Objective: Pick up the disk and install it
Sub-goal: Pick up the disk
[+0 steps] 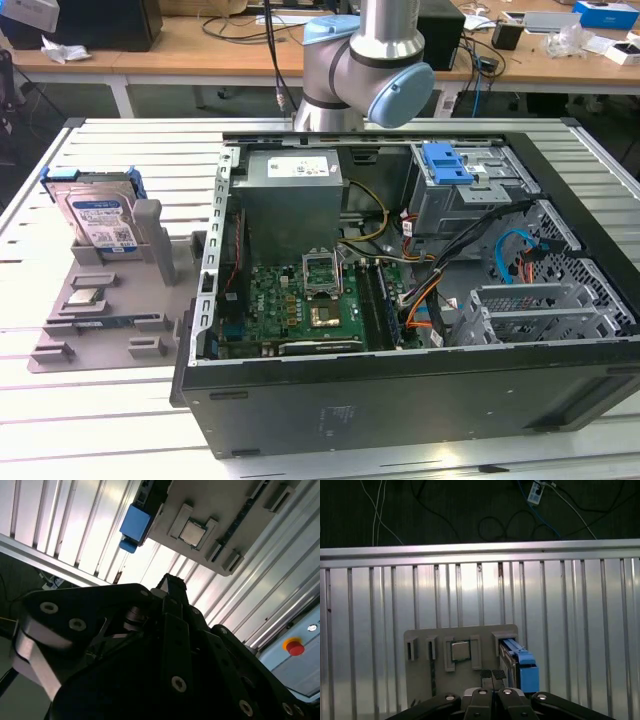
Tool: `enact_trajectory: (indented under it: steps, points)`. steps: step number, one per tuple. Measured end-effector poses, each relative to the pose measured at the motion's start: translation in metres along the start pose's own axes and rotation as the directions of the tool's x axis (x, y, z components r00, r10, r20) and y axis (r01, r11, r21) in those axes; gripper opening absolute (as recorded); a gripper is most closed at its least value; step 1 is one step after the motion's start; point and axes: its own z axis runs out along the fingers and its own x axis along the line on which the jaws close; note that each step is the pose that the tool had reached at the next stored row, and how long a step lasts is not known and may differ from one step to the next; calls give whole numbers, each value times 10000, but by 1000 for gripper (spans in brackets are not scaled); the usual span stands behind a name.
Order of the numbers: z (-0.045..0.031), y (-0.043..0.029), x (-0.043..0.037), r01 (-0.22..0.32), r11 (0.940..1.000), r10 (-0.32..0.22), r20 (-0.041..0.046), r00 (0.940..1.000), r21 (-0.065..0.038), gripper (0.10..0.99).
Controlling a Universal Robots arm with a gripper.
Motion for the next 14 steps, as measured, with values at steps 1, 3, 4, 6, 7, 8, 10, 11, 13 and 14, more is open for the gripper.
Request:
enact_trajectory:
  steps: [1,3,4,6,7,8,10,11,13,14]
  points:
    - [0,0,0,1,10000,-1,1,10000,1,102]
    - [0,0,0,4,10000,-4,0,10000,1,102]
    - [0,0,0,6,10000,-6,0,10000,0,114]
    - [0,0,0,8,10000,-8,0,10000,0,294]
    - [0,0,0,8,10000,-8,0,10000,0,294]
    - [0,0,0,10,10000,-10,0,10000,0,353]
    - [0,0,0,12,10000,-12,0,10000,0,435]
    - [0,0,0,13,10000,-13,-1,10000,0,490]
    - [0,0,0,16,10000,-16,0,10000,0,553]
    - [0,0,0,17,10000,-17,0,10000,0,616]
